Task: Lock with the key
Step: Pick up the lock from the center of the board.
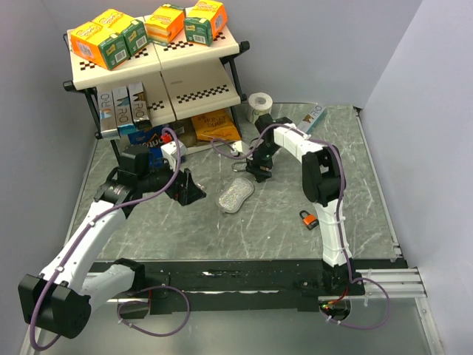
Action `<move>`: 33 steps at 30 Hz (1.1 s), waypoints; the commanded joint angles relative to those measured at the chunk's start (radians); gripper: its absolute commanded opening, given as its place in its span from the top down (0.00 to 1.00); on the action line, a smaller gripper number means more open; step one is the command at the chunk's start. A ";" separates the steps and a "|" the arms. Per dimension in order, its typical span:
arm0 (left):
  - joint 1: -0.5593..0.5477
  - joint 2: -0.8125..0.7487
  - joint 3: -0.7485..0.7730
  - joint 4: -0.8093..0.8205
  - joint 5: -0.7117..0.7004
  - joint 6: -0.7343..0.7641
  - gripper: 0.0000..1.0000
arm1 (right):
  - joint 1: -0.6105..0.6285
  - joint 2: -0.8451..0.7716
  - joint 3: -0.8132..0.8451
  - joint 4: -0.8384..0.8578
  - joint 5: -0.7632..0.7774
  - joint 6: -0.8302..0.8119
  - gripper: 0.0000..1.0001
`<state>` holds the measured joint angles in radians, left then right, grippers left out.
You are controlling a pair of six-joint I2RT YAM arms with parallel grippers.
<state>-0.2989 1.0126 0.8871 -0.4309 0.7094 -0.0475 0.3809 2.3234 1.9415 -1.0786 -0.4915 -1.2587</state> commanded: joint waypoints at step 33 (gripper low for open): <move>0.225 0.073 0.078 0.294 0.117 -0.239 0.04 | -0.048 -0.367 -0.190 -0.001 -0.099 0.154 1.00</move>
<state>-0.1669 1.0428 0.9428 -0.2562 0.6914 -0.2272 0.3519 2.0750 1.7126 -1.0645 -0.5308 -1.1339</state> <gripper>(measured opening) 0.966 0.653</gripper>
